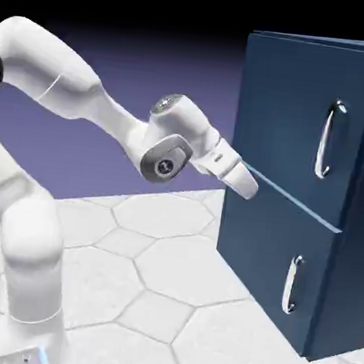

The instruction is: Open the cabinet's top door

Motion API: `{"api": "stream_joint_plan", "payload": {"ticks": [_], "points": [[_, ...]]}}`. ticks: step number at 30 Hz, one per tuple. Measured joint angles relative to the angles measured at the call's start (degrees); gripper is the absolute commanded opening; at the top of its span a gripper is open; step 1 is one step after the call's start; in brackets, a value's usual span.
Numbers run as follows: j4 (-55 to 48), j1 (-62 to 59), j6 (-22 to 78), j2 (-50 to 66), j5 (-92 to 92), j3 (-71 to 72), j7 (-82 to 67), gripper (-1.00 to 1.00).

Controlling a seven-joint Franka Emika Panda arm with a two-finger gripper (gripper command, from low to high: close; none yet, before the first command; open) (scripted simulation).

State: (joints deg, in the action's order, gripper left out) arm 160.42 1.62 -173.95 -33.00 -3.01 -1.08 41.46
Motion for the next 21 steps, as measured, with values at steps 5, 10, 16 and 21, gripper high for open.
{"api": "stream_joint_plan", "payload": {"ticks": [5, 10, 16, 21], "points": [[-2.4, 3.87, 0.24, -1.41, -12.46, -4.47, -4.12, 0.0], [-4.79, 7.73, 0.48, -2.81, -24.92, -8.93, -8.24, 0.0], [-7.67, 12.37, 0.76, -4.5, -39.87, -14.29, -13.18, 0.0], [-10.06, 16.24, 1.0, -5.91, -52.33, -18.76, -17.3, 0.0]]}}
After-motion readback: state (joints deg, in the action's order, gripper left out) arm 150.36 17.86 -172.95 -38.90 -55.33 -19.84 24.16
